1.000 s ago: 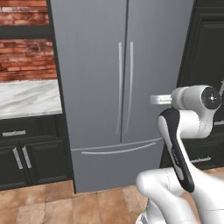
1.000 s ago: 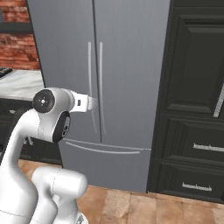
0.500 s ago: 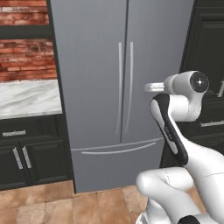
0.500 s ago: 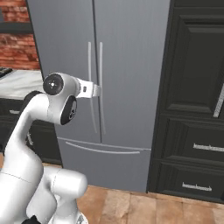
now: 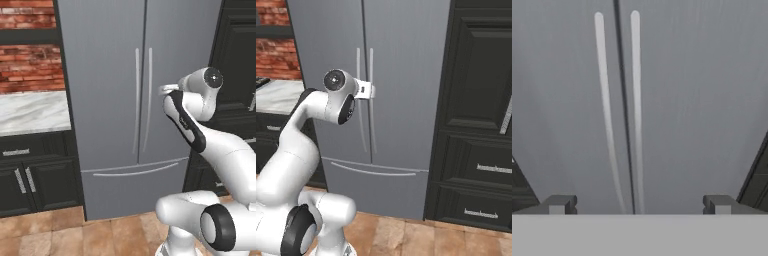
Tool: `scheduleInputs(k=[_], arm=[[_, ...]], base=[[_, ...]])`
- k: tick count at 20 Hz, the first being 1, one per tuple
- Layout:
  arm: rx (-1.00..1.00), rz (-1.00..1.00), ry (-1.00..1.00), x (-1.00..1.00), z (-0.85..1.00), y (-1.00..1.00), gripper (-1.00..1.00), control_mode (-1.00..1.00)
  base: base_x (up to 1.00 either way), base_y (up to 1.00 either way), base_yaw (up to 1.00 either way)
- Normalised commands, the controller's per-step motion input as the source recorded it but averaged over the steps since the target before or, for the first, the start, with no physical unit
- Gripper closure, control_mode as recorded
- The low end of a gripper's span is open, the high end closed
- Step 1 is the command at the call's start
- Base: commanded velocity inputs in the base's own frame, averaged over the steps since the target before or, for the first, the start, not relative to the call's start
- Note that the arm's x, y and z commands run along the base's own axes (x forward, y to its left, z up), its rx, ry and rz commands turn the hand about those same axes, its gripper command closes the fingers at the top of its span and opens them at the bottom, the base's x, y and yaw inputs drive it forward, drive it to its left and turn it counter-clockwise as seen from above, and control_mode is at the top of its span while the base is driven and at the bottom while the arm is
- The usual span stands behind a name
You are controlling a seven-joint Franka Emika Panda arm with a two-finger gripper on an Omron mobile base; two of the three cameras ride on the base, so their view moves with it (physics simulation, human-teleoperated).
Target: Retrieve the orange and apple from the fridge and place them into the bowl on the dining table.
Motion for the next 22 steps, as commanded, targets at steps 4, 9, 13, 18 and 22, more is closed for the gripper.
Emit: scheduleInputs(k=[4,9,13,18,22], arm=[[0.00,0.02,0.00,0.61,-0.14,0.00,-1.00,-1.00],[0.00,0.00,0.00,0.49,-0.29,0.00,-1.00,-1.00],[0.00,0.00,0.00,0.51,-0.37,0.00,-1.00,-1.00],[0.00,0.00,0.02,0.57,-0.19,0.00,-1.00,-1.00],[0.00,0.00,0.06,0.54,-0.08,0.04,-1.00,-1.00]], base=[[0.00,0.00,0.00],[0.00,0.00,0.00],[0.00,0.00,0.00],[0.00,0.00,0.00],[0.00,0.00,0.00]])
